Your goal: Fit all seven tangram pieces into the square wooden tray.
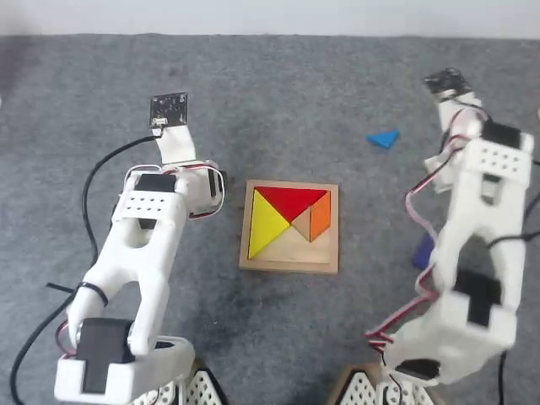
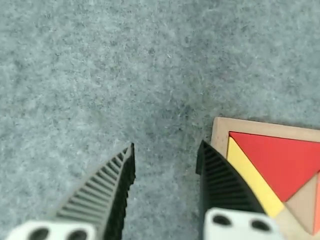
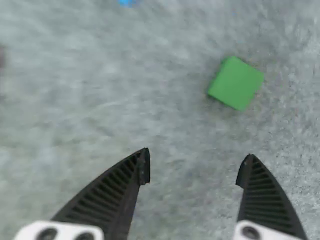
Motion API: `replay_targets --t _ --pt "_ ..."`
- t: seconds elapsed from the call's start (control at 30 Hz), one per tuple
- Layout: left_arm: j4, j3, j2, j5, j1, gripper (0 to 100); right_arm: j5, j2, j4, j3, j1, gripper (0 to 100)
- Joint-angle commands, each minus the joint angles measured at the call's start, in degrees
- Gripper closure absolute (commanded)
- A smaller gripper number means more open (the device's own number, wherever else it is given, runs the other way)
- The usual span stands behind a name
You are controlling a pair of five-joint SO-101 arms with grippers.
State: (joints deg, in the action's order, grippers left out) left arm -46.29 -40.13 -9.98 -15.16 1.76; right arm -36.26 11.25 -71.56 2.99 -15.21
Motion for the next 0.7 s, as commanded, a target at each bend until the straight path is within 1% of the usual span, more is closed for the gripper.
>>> replay_targets --t 0.0,0.2,0.3,0.67 --pt "0.88 0.13 -2.37 0.79 -0.26 80 0.70 7.87 2.42 10.29 -2.77 70.4" --pt "1.05 -0.57 -2.37 0.79 -0.35 80 7.30 19.38 3.74 19.69 -3.12 70.3" --pt "1.05 -0.66 -2.37 0.79 -0.35 80 10.55 23.34 7.60 20.84 -2.77 70.3" --pt "0.88 -0.66 -2.37 0.79 -0.35 80 11.08 30.64 20.70 20.92 -4.18 70.6"
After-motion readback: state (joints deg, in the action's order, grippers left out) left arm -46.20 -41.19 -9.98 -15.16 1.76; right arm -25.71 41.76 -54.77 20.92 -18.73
